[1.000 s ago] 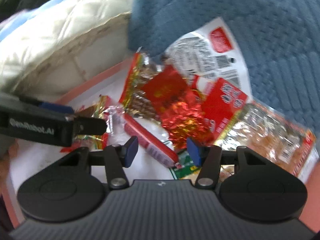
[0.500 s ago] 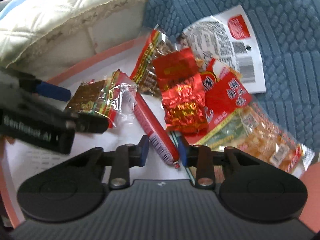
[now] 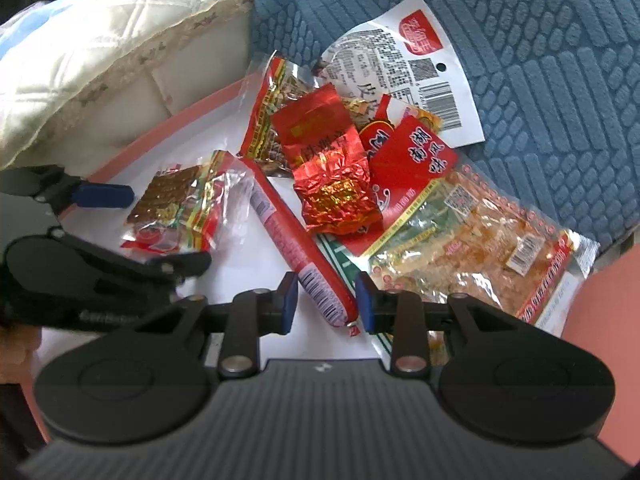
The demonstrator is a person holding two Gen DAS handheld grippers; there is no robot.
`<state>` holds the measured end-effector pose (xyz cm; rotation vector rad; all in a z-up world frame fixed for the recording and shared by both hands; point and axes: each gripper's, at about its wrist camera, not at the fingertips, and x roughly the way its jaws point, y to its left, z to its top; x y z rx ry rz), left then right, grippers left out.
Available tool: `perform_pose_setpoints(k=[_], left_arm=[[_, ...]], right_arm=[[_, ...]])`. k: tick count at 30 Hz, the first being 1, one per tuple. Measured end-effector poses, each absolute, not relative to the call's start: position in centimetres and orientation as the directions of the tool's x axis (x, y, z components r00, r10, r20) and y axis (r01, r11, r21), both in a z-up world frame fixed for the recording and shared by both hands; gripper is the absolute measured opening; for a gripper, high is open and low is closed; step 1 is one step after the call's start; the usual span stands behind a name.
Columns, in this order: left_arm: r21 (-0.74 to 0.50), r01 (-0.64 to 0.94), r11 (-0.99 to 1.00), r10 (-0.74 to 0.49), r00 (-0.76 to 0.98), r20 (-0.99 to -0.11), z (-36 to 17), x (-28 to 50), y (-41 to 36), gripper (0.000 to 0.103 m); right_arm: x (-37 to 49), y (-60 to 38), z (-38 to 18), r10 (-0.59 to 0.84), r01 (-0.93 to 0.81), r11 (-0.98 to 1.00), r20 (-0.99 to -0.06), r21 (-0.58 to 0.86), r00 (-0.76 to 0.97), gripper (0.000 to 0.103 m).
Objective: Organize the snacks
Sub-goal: 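Grasp the red-yellow spicy strip packet with the left tool and lift it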
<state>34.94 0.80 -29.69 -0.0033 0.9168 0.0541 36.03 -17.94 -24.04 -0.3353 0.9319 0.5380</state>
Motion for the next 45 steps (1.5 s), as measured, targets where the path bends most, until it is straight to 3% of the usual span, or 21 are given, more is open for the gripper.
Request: perform_pose_setpoints(k=[7, 10, 15, 17, 18, 31, 45], left_arm=[[-0.032, -0.081, 0.996, 0.025, 0.621, -0.784, -29.3, 34.5, 1.9, 0.053], [-0.033, -0.108, 0.994, 0.041, 0.618, -0.785, -29.2, 34.2, 2.4, 0.034], [-0.086, -0.119, 0.989, 0.004, 0.611, -0.791, -29.0, 33.8, 2.8, 0.024], [-0.091, -0.114, 0.989, -0.004, 0.607, -0.795, -29.0, 33.6, 2.6, 0.012], [-0.098, -0.112, 0.989, -0.011, 0.603, -0.798, -29.0, 33.5, 2.6, 0.01], [-0.306, -0.135, 0.942, -0.174, 0.582, -0.794, -28.5, 31.1, 3.0, 0.009], [-0.371, -0.11, 0.922, -0.244, 0.58, -0.778, -27.4, 28.6, 1.6, 0.009]], right_arm=[[35.0, -19.0, -22.6, 0.314, -0.542, 0.841, -0.812, -0.003, 0.492, 0.033], [34.4, -19.1, -22.4, 0.312, -0.528, 0.849, -0.812, 0.005, 0.493, 0.032], [33.2, -19.2, -22.0, 0.309, -0.514, 0.858, -0.809, 0.009, 0.5, 0.029], [32.9, -19.1, -22.0, 0.307, -0.507, 0.862, -0.809, 0.013, 0.502, 0.028], [32.6, -19.1, -22.0, 0.305, -0.504, 0.864, -0.809, 0.013, 0.502, 0.028], [29.0, -19.7, -22.3, 0.275, -0.436, 0.9, -0.812, 0.028, 0.516, 0.025], [24.6, -21.0, -22.8, 0.25, -0.364, 0.929, -0.825, 0.057, 0.508, 0.024]])
